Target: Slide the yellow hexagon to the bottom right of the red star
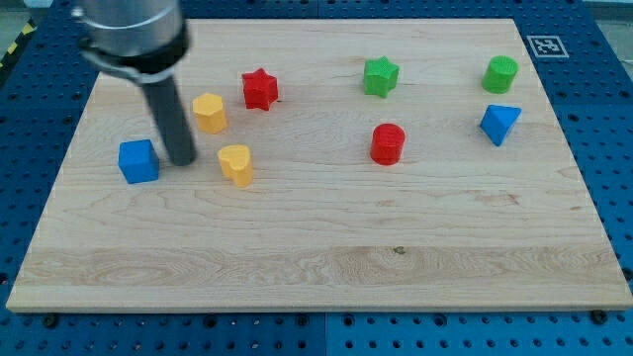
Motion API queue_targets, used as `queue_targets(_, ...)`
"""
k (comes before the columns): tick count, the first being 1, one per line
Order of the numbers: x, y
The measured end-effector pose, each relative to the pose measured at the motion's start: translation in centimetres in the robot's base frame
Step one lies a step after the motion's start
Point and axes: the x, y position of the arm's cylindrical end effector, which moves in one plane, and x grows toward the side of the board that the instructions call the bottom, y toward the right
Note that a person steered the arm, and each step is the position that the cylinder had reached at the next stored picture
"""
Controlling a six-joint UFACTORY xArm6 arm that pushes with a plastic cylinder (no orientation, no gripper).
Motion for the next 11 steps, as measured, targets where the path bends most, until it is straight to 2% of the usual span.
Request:
queue_targets(1, -0.5, -4.2)
queue_targets(2, -4.6, -3.5)
queue_targets(3, -8.0, 1.0)
queue_targets(4, -8.0, 7.6)
queue_targets(5, -8.0, 9.1)
queue_targets(7, -6.9, 2.6)
queue_targets(8, -3.9, 5.0)
queue_targets(9, -2.7, 9.2)
queue_targets(10, -4.1, 12.7)
queue_targets(11, -3.7, 12.7)
